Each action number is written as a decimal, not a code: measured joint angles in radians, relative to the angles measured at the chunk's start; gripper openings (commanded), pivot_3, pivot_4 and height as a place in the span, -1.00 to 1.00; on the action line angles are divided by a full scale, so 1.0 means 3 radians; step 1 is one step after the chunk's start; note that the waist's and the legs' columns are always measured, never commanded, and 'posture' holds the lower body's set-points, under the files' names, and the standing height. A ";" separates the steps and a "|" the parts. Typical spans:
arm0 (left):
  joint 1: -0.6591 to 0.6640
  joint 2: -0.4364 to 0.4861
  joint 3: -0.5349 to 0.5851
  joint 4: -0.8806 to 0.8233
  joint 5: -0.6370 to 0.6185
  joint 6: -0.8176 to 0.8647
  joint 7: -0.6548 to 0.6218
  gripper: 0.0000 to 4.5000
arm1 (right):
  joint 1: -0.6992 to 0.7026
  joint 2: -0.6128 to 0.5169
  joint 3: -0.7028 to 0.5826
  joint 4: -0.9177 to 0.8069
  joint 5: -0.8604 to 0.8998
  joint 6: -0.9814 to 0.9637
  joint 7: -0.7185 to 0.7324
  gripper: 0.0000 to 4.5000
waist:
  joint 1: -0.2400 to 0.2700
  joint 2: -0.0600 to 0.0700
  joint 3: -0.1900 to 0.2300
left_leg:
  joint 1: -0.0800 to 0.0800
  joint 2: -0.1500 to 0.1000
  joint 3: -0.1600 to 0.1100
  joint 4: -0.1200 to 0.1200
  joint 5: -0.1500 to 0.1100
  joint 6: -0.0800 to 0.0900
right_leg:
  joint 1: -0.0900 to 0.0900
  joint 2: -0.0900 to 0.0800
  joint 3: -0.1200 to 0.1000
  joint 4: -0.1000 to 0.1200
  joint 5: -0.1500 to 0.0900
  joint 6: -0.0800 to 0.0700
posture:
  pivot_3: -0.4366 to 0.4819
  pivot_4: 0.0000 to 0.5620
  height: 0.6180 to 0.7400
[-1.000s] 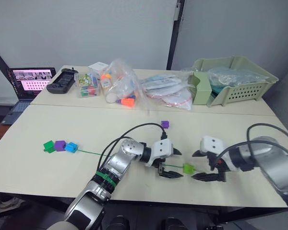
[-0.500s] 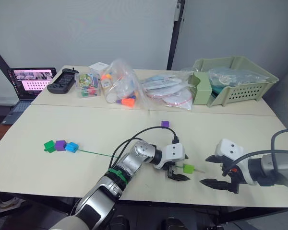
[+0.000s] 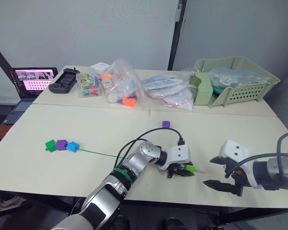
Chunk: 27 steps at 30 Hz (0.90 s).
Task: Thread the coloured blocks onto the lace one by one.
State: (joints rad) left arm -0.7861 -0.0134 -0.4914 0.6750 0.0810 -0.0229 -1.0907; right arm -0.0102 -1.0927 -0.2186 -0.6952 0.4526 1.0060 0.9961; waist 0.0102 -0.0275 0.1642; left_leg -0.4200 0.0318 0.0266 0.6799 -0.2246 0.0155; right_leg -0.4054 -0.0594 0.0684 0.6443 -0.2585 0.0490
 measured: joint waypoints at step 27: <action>0.0050 0.0149 -0.0004 -0.0199 -0.0010 0.0087 0.0013 -0.40 | -0.0836 0.0183 0.1423 0.1208 -0.0679 -0.0864 0.0172 -1.00 | -0.0054 0.0001 -0.0001 | 0.0003 0.0001 0.0000 -0.0001 0.0000 0.0000 | -0.0001 0.0001 0.0001 0.0004 0.0000 0.0000 | -0.05 -0.47 0.89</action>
State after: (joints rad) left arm -0.7712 0.0312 -0.4927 0.6151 0.0781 0.0031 -1.0868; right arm -0.2610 -1.0378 0.2084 -0.3328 0.2489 0.7467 1.0477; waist -0.0061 -0.0271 0.1640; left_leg -0.4192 0.0320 0.0266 0.6797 -0.2246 0.0155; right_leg -0.4057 -0.0591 0.0687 0.6455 -0.2584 0.0489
